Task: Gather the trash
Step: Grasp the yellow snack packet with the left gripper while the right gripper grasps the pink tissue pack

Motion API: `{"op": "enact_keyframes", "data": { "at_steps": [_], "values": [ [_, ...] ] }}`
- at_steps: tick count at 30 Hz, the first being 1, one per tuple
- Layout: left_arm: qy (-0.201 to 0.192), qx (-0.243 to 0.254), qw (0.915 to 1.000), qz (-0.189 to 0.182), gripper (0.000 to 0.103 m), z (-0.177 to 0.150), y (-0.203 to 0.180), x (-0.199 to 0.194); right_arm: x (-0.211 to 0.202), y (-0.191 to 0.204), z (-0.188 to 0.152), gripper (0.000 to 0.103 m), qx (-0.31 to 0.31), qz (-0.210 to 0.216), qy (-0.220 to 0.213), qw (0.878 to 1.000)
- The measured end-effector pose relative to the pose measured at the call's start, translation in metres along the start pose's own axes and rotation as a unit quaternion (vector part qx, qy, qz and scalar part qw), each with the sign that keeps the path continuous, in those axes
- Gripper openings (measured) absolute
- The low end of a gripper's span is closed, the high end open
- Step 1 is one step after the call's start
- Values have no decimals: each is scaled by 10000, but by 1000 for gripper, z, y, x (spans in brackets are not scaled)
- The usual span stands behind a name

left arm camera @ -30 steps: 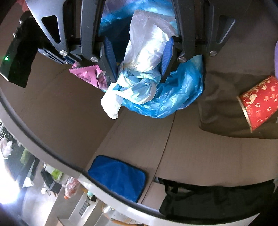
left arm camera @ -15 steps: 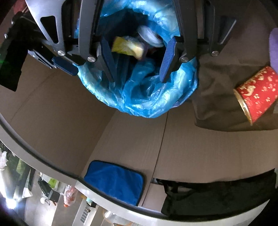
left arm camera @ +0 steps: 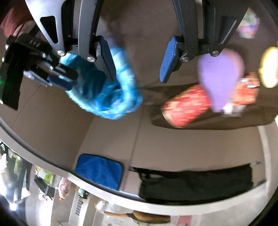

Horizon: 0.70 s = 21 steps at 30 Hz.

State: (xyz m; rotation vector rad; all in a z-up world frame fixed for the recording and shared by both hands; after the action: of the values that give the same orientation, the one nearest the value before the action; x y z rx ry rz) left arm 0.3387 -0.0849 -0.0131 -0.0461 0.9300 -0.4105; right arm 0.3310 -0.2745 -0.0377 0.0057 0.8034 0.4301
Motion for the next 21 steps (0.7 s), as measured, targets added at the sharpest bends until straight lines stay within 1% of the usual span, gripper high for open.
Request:
{"op": "enact_keyframes", "data": {
  "at_steps": [2,7,8,10,11,14,15,17,19,21],
  "values": [
    [-53,-73,9998,185,53,-9,24,-16,4,22,5,45,-187,109,30,9998],
    [-176,-593,9955,713,53,-32,105,-57,20,81,17,45,-607,480,171,9969],
    [-203,-760,9931,867,53,-40,127,-67,26,98,20,45,-730,549,229,9956],
    [-222,-990,9894,1043,53,-52,158,-80,34,120,23,45,-892,624,294,9936],
    [-226,-1144,9862,1179,53,-61,179,-89,40,139,26,45,-1038,707,355,9915],
    [-202,-1393,9790,1475,53,-81,220,-102,55,182,30,45,-1355,927,555,9849],
    [-151,-1514,9763,1540,53,-89,236,-106,60,196,32,45,-1446,1000,621,9825],
    [-80,-1708,9739,1490,53,-104,256,-108,70,223,35,42,-1623,1147,737,9773],
    [7,-1713,9749,1422,53,-113,263,-106,79,246,39,40,-1765,1219,818,9733],
    [71,-1651,9756,1448,53,-121,269,-104,85,260,41,39,-1846,1240,863,9711]
  ]
}}
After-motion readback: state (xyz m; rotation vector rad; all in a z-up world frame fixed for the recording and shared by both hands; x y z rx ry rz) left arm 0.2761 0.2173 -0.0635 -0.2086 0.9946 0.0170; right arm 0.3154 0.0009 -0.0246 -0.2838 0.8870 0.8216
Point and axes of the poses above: each gripper's, at about its wrist camera, not at the fingertips, and x roughly the way its jaws point, y to its left, z to its top, the point moved 4 cm from there along x, roughly the way its jaws point, and after that the axes turned 12 degrees about y, right-handed, at the moved point
